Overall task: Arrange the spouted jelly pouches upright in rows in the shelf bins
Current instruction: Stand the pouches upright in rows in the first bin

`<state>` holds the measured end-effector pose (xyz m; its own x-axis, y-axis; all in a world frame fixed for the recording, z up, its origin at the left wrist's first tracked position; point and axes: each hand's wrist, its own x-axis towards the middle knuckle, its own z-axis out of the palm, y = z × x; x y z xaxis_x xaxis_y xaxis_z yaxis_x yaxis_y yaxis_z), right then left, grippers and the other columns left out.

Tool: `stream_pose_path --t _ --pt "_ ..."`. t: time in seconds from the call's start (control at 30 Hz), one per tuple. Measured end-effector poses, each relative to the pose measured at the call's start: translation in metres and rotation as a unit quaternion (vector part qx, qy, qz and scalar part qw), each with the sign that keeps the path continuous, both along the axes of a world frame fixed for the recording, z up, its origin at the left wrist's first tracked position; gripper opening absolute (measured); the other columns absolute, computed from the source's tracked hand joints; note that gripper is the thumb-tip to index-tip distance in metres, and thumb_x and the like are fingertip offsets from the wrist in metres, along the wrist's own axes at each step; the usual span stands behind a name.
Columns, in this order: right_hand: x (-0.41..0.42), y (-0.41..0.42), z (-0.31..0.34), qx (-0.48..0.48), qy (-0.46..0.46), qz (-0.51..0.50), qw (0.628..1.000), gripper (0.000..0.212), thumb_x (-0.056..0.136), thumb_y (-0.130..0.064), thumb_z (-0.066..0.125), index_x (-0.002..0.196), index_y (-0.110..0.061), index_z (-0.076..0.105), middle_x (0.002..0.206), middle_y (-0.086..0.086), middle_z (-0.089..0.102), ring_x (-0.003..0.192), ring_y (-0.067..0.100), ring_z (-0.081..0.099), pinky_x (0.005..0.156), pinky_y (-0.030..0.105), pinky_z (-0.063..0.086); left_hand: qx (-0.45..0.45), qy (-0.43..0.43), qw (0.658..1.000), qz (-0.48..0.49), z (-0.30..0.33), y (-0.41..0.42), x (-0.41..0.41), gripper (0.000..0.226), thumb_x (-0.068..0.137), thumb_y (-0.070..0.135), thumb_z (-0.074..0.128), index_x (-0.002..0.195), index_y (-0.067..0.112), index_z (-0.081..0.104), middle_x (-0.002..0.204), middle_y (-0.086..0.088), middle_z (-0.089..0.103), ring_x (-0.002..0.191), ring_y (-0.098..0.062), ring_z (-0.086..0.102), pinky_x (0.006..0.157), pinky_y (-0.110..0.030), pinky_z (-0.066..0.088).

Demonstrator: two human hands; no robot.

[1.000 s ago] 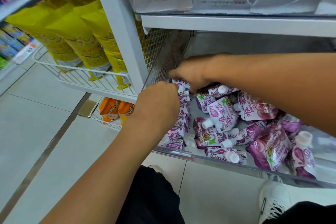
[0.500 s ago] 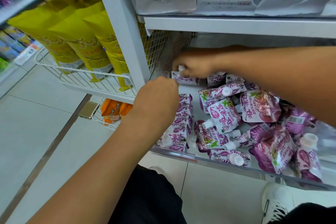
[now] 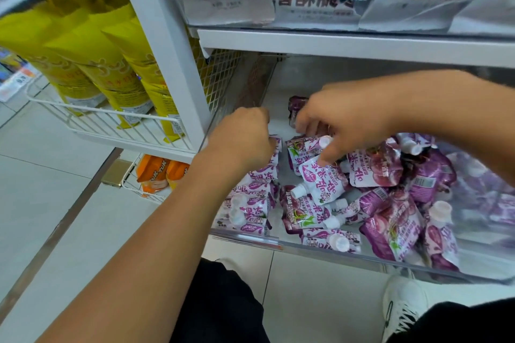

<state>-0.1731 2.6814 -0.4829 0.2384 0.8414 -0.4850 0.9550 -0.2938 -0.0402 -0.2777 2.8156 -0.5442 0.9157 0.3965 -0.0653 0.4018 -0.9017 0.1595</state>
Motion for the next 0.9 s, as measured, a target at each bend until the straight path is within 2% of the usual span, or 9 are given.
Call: stream_pose_path --t 0.1,0.17,0.27,0.4,0.57,0.67,0.73,0.83,0.9 --pt "-0.015 -0.019 -0.01 0.02 -0.136 0.039 0.99 0.007 0.088 -0.019 0.065 0.091 -0.017 0.059 0.082 0.002 0.058 0.068 0.021 0.058 0.061 0.035 0.053 0.044 -0.013 0.998 0.033 -0.003 -0.004 0.004 0.023 0.088 0.017 0.064 0.11 0.013 0.066 0.105 -0.014 0.063 0.091 -0.035 0.062 0.069 -0.038 0.047" --pt "-0.011 -0.016 -0.015 0.076 -0.171 0.005 0.982 0.02 0.086 0.001 0.056 0.076 -0.014 0.047 0.067 0.002 0.043 0.053 0.017 0.043 0.046 0.03 0.037 0.052 -0.008 0.998 0.043 -0.005 -0.003 0.004 0.021 0.087 0.012 0.065 0.108 0.013 0.068 0.097 -0.014 0.062 0.085 -0.034 0.062 0.068 -0.039 0.048" --pt "-0.004 -0.009 -0.019 0.181 -0.173 -0.031 0.968 0.019 0.084 0.002 0.058 0.076 -0.013 0.051 0.06 0.001 0.041 0.049 0.02 0.043 0.045 0.029 0.037 0.053 0.003 0.998 0.026 -0.006 0.001 0.001 0.021 0.085 0.009 0.065 0.105 0.015 0.069 0.09 -0.012 0.062 0.078 -0.03 0.058 0.064 -0.036 0.046" --pt "-0.015 0.016 -0.025 0.307 -0.17 -0.066 0.934 0.023 0.088 0.0 0.056 0.082 -0.015 0.041 0.06 -0.002 0.032 0.053 0.024 0.038 0.049 0.03 0.029 0.069 -0.004 0.998 0.011 -0.007 0.0 -0.003 0.016 0.087 0.009 0.061 0.103 0.011 0.063 0.097 -0.013 0.063 0.091 -0.034 0.062 0.065 -0.035 0.039" --pt "0.0 0.063 -0.046 0.228 0.069 -0.077 0.968 0.014 0.088 -0.012 0.064 0.077 -0.019 0.059 0.066 -0.003 0.051 0.065 0.021 0.053 0.05 0.025 0.036 0.032 -0.049 0.996 0.066 -0.009 -0.004 -0.006 0.021 0.09 0.009 0.058 0.111 0.008 0.057 0.098 -0.013 0.059 0.089 -0.031 0.057 0.065 -0.034 0.035" --pt "0.011 0.078 -0.054 0.163 0.184 -0.117 0.962 0.017 0.09 -0.007 0.063 0.106 -0.011 0.062 0.068 -0.004 0.054 0.06 0.014 0.051 0.052 0.019 0.042 -0.001 -0.116 0.987 0.111 -0.006 -0.004 -0.007 0.031 0.087 0.007 0.063 0.112 0.009 0.044 0.112 -0.015 0.055 0.1 -0.033 0.057 0.067 -0.032 0.032" --pt "0.014 0.076 -0.05 0.128 0.231 -0.124 0.957 0.03 0.088 0.0 0.063 0.117 -0.005 0.056 0.087 0.008 0.066 0.08 0.026 0.064 0.072 0.034 0.056 -0.013 -0.117 0.989 0.093 -0.007 -0.004 -0.006 0.034 0.086 0.008 0.065 0.11 0.01 0.042 0.114 -0.015 0.053 0.102 -0.033 0.056 0.068 -0.033 0.032" --pt "0.02 0.051 -0.044 0.133 0.082 -0.085 0.984 0.041 0.086 -0.006 0.067 0.125 -0.01 0.054 0.115 0.009 0.063 0.102 0.029 0.062 0.091 0.041 0.052 -0.017 -0.106 0.993 0.052 -0.012 -0.003 0.0 0.034 0.089 0.025 0.066 0.114 0.01 0.048 0.116 -0.013 0.057 0.106 -0.032 0.056 0.072 -0.033 0.036" --pt "0.021 0.023 -0.039 0.13 -0.082 -0.04 0.987 0.026 0.085 -0.01 0.068 0.109 -0.013 0.059 0.098 0.006 0.063 0.082 0.024 0.062 0.071 0.031 0.052 0.004 -0.106 0.993 0.044 -0.011 -0.002 0.005 0.038 0.092 0.033 0.063 0.118 0.009 0.05 0.115 -0.013 0.059 0.108 -0.033 0.055 0.074 -0.035 0.04"
